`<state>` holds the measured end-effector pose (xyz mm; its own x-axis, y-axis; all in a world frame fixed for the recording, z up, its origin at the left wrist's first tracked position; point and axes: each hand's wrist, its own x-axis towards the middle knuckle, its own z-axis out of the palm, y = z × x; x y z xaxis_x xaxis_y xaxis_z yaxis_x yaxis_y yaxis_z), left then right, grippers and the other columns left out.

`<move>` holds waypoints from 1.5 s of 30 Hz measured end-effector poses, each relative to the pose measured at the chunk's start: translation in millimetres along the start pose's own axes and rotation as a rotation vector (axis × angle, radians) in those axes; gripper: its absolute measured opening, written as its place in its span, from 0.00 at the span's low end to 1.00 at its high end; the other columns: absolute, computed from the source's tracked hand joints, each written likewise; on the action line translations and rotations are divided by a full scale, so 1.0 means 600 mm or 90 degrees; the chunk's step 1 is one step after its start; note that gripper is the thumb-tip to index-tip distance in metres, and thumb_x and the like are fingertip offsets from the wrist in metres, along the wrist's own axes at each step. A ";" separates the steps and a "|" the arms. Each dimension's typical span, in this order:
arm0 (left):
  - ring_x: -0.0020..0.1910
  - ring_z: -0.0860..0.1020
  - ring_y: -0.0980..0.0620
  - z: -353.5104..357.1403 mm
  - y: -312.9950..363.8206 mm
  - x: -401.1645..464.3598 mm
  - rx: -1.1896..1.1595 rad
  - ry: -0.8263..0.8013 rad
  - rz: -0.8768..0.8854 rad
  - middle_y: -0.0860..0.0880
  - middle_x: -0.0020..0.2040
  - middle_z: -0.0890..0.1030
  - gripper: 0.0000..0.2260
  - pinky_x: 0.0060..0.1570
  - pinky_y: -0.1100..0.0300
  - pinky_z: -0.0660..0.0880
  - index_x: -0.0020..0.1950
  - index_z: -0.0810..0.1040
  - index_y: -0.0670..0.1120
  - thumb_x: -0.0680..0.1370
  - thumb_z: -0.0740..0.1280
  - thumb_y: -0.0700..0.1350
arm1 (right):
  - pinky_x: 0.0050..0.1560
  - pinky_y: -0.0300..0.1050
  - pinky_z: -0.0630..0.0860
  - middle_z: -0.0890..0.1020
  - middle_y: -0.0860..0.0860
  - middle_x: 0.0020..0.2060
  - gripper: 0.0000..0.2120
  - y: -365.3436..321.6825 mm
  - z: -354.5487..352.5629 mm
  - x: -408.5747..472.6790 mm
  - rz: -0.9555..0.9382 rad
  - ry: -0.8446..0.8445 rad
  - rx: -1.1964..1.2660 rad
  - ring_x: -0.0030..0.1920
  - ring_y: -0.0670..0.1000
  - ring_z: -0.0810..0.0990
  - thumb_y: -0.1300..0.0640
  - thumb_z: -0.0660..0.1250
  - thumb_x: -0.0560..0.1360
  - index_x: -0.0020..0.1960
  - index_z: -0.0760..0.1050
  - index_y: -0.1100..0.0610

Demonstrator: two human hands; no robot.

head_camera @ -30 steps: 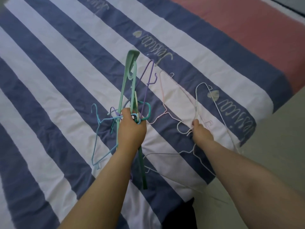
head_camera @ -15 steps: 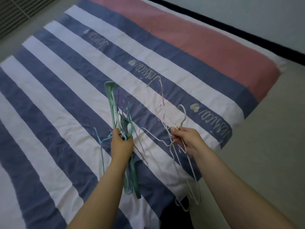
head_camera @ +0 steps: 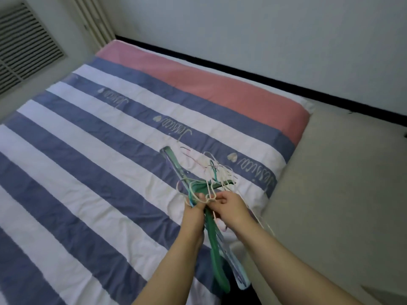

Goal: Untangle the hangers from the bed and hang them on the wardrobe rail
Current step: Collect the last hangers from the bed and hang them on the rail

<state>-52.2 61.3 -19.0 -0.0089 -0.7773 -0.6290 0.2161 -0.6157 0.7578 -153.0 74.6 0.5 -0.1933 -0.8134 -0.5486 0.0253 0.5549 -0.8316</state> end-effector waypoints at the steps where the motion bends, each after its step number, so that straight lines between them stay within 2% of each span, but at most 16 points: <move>1: 0.36 0.81 0.49 0.008 -0.005 -0.011 -0.020 -0.043 -0.006 0.40 0.42 0.82 0.05 0.35 0.56 0.77 0.49 0.77 0.43 0.81 0.62 0.41 | 0.28 0.37 0.70 0.76 0.47 0.25 0.05 0.003 0.000 -0.023 -0.032 0.038 -0.015 0.25 0.43 0.73 0.58 0.70 0.74 0.43 0.79 0.59; 3: 0.42 0.82 0.45 0.017 -0.016 -0.039 -0.047 -0.120 -0.019 0.37 0.47 0.82 0.05 0.43 0.51 0.79 0.51 0.78 0.42 0.80 0.62 0.40 | 0.35 0.42 0.75 0.81 0.48 0.30 0.05 0.011 -0.010 -0.064 -0.066 0.099 -0.019 0.31 0.47 0.77 0.54 0.70 0.75 0.43 0.81 0.55; 6: 0.39 0.83 0.47 0.024 -0.021 -0.094 -0.053 -0.248 -0.049 0.40 0.42 0.83 0.07 0.39 0.55 0.81 0.48 0.79 0.41 0.79 0.62 0.36 | 0.49 0.51 0.80 0.85 0.50 0.38 0.05 0.024 -0.042 -0.131 -0.102 0.109 0.004 0.41 0.50 0.83 0.55 0.69 0.75 0.44 0.83 0.50; 10: 0.42 0.81 0.44 0.041 -0.037 -0.165 -0.010 -0.412 -0.134 0.37 0.45 0.80 0.08 0.42 0.53 0.80 0.49 0.77 0.37 0.73 0.69 0.38 | 0.58 0.46 0.78 0.85 0.53 0.49 0.12 0.046 -0.107 -0.232 -0.112 0.086 -0.049 0.52 0.51 0.83 0.64 0.67 0.75 0.56 0.82 0.55; 14: 0.38 0.81 0.44 0.086 -0.070 -0.240 0.065 -0.506 -0.204 0.37 0.41 0.79 0.07 0.40 0.53 0.81 0.48 0.76 0.38 0.71 0.67 0.35 | 0.47 0.43 0.79 0.85 0.52 0.47 0.06 0.078 -0.179 -0.325 -0.073 0.113 -0.107 0.43 0.46 0.83 0.56 0.67 0.75 0.45 0.83 0.55; 17: 0.31 0.80 0.46 0.131 -0.101 -0.298 0.141 -0.521 -0.208 0.40 0.37 0.79 0.08 0.29 0.58 0.78 0.45 0.74 0.42 0.72 0.64 0.30 | 0.32 0.38 0.68 0.81 0.45 0.29 0.13 0.103 -0.230 -0.403 -0.042 0.171 -0.112 0.26 0.39 0.72 0.59 0.63 0.79 0.37 0.78 0.54; 22: 0.29 0.79 0.48 0.224 -0.197 -0.417 0.284 -0.636 -0.184 0.40 0.35 0.79 0.10 0.26 0.59 0.77 0.41 0.77 0.42 0.74 0.64 0.27 | 0.42 0.48 0.77 0.76 0.55 0.38 0.12 0.176 -0.328 -0.539 0.019 0.293 -0.076 0.41 0.58 0.80 0.56 0.58 0.81 0.44 0.75 0.59; 26: 0.28 0.77 0.51 0.302 -0.314 -0.532 0.429 -0.710 -0.134 0.41 0.34 0.78 0.09 0.25 0.61 0.76 0.50 0.74 0.38 0.73 0.64 0.27 | 0.46 0.55 0.80 0.76 0.55 0.49 0.15 0.257 -0.407 -0.660 0.071 0.483 -0.226 0.45 0.56 0.80 0.47 0.53 0.81 0.51 0.75 0.53; 29: 0.29 0.76 0.47 0.362 -0.400 -0.632 0.485 -0.741 -0.140 0.38 0.40 0.78 0.25 0.26 0.59 0.75 0.60 0.70 0.39 0.64 0.67 0.31 | 0.44 0.49 0.75 0.79 0.52 0.47 0.17 0.328 -0.476 -0.768 0.147 0.618 -0.276 0.44 0.53 0.78 0.43 0.47 0.82 0.56 0.71 0.50; 32: 0.30 0.76 0.45 0.410 -0.482 -0.720 0.515 -0.770 -0.145 0.35 0.44 0.77 0.25 0.26 0.58 0.76 0.58 0.69 0.46 0.65 0.66 0.28 | 0.41 0.46 0.68 0.80 0.57 0.47 0.18 0.404 -0.548 -0.889 0.223 0.785 -0.181 0.47 0.57 0.78 0.45 0.46 0.82 0.57 0.68 0.56; 34: 0.31 0.76 0.45 0.433 -0.534 -0.770 0.546 -0.801 -0.135 0.34 0.45 0.77 0.24 0.27 0.57 0.75 0.58 0.70 0.48 0.69 0.65 0.26 | 0.42 0.46 0.67 0.80 0.60 0.49 0.14 0.456 -0.592 -0.969 0.236 0.875 -0.044 0.50 0.60 0.78 0.51 0.54 0.81 0.58 0.68 0.61; 36: 0.30 0.75 0.46 0.450 -0.574 -0.816 0.574 -0.831 -0.113 0.36 0.43 0.77 0.24 0.27 0.57 0.75 0.59 0.69 0.48 0.70 0.64 0.26 | 0.40 0.42 0.69 0.76 0.57 0.43 0.12 0.496 -0.629 -1.038 0.185 0.921 0.073 0.44 0.56 0.76 0.61 0.60 0.78 0.59 0.70 0.64; 39: 0.31 0.74 0.46 0.471 -0.620 -0.892 0.599 -0.882 -0.098 0.38 0.41 0.76 0.24 0.28 0.57 0.74 0.59 0.69 0.47 0.67 0.66 0.28 | 0.34 0.42 0.78 0.68 0.53 0.37 0.14 0.520 -0.662 -1.139 0.029 0.924 0.322 0.35 0.48 0.69 0.72 0.58 0.75 0.56 0.73 0.59; 41: 0.33 0.75 0.43 0.490 -0.645 -0.934 0.615 -0.913 -0.074 0.37 0.42 0.76 0.25 0.31 0.55 0.75 0.58 0.69 0.46 0.63 0.67 0.31 | 0.33 0.46 0.81 0.72 0.55 0.43 0.17 0.525 -0.672 -1.191 -0.055 0.927 0.432 0.36 0.48 0.71 0.73 0.57 0.76 0.59 0.70 0.56; 43: 0.35 0.77 0.41 0.512 -0.667 -0.965 0.630 -0.946 -0.043 0.34 0.44 0.78 0.23 0.32 0.54 0.77 0.58 0.70 0.44 0.65 0.66 0.30 | 0.31 0.48 0.81 0.76 0.55 0.57 0.27 0.541 -0.686 -1.229 -0.087 0.969 0.460 0.38 0.51 0.77 0.72 0.58 0.77 0.72 0.59 0.56; 45: 0.37 0.78 0.41 0.535 -0.684 -0.987 0.648 -0.963 -0.012 0.33 0.45 0.79 0.23 0.34 0.54 0.78 0.59 0.71 0.43 0.66 0.66 0.30 | 0.24 0.44 0.77 0.75 0.52 0.64 0.28 0.557 -0.704 -1.255 -0.109 1.021 0.449 0.34 0.52 0.81 0.69 0.57 0.78 0.75 0.53 0.56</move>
<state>-449.2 733.1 98.1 -0.9058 0.1514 -0.3958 -0.4012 -0.0051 0.9160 -413.2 946.6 172.4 -0.9151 0.3498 -0.2007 0.2003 -0.0378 -0.9790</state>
